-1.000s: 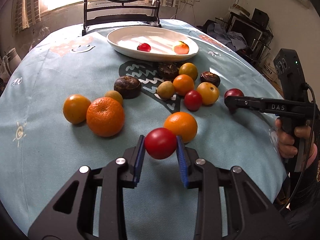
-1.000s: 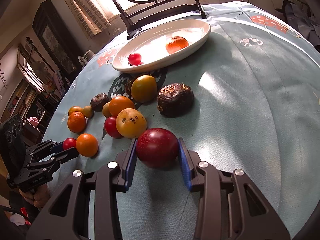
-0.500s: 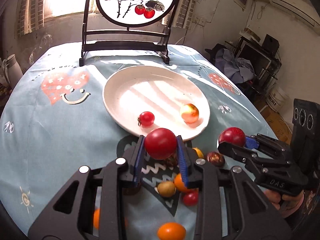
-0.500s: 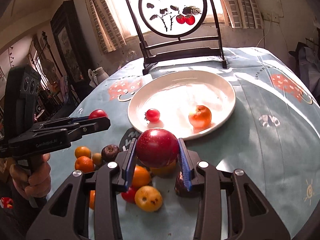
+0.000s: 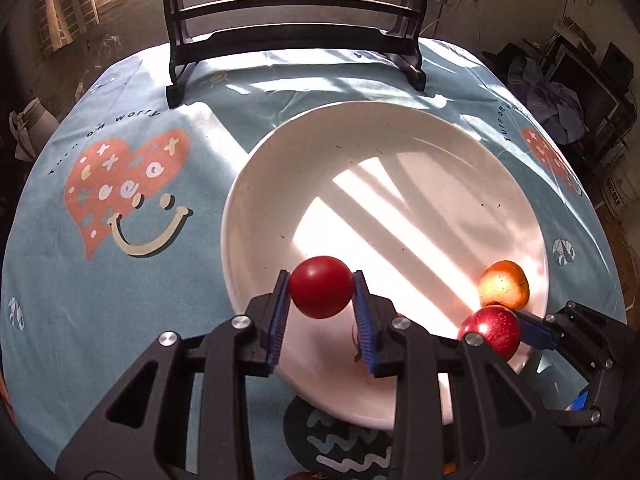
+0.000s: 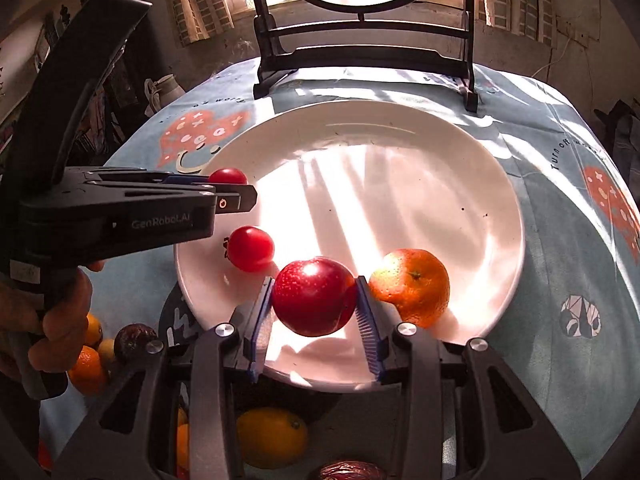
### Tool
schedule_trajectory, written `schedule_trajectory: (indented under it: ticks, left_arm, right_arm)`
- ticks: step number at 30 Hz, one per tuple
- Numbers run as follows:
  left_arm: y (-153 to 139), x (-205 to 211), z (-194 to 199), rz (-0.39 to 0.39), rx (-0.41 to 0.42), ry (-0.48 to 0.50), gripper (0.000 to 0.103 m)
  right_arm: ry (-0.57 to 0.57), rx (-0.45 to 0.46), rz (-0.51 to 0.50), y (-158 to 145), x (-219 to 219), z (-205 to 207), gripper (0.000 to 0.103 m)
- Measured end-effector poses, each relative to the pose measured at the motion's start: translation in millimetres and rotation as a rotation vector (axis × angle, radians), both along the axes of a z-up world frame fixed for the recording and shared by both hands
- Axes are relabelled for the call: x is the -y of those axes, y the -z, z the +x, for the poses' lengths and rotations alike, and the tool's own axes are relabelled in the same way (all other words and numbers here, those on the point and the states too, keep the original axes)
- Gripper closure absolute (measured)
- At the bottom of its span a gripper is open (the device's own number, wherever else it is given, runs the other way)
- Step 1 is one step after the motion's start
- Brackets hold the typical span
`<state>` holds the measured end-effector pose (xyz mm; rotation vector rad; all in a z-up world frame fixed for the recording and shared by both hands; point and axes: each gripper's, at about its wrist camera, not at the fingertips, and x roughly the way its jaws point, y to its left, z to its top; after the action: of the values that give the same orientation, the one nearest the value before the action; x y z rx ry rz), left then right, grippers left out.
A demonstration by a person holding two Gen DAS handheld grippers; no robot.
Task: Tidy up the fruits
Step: 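Carry the apple and tomato onto the white plate and open both grippers, then grasp an orange with the right gripper while the left gripper grasps a mandarin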
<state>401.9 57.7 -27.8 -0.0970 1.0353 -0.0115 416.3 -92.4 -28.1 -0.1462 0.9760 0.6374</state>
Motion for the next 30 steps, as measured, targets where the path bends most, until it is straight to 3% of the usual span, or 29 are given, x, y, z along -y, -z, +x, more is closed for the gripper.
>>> schedule_trajectory:
  ticks: [1, 4, 5, 10, 13, 14, 15, 18, 21, 24, 30]
  left_arm:
    - [-1.5, -0.6, -1.1, 0.008, -0.001, -0.007, 0.051]
    - [-24.8, -2.7, -22.4, 0.011, 0.082, -0.019, 0.013]
    - [-34.6, -4.4, -33.9, 0.016, 0.117, -0.030, 0.011]
    - [-60.8, -20.6, -104.8, 0.014, 0.234, -0.020, 0.004]
    - [-57.2, -38.6, -145.9, 0.030, 0.276, -0.069, 0.002]
    - [-53.3, -46.2, -156.5, 0.033, 0.281, -0.089, 0.002]
    - [-48.6, -53.6, -166.4, 0.028, 0.287, -0.109, 0.002]
    - [-33.3, -79.1, -191.3, -0.044, 0.307, -0.183, 0.002]
    - [-21.9, -102.3, -203.4, -0.099, 0.292, -0.294, 0.002]
    - [-19.2, -121.5, -209.7, -0.053, 0.305, -0.434, 0.002]
    - [-20.2, -129.3, -216.7, -0.052, 0.318, -0.475, 0.002]
  right_arm:
    - [0.000, 0.011, -0.016, -0.9, -0.8, -0.1, 0.061]
    - [0.007, 0.053, 0.007, -19.8, 5.9, -11.3, 0.052]
    - [0.001, 0.075, 0.027, -29.1, 9.4, -17.9, 0.051]
    - [-0.037, 0.166, 0.114, -55.9, 26.0, -71.1, 0.051]
    - [-0.080, 0.129, 0.187, -48.6, 29.7, -106.5, 0.051]
    - [-0.099, 0.095, 0.200, -43.3, 28.5, -116.6, 0.041]
    - [-0.119, 0.058, 0.211, -38.2, 25.7, -125.6, 0.038]
    - [-0.193, 0.044, 0.238, -34.4, 12.4, -152.8, 0.038]
    - [-0.255, 0.072, 0.215, -35.2, -0.8, -172.0, 0.038]
    - [-0.275, 0.053, 0.158, -25.4, -11.0, -178.6, 0.038]
    - [-0.331, 0.038, 0.081, -13.4, -22.6, -189.4, 0.038]
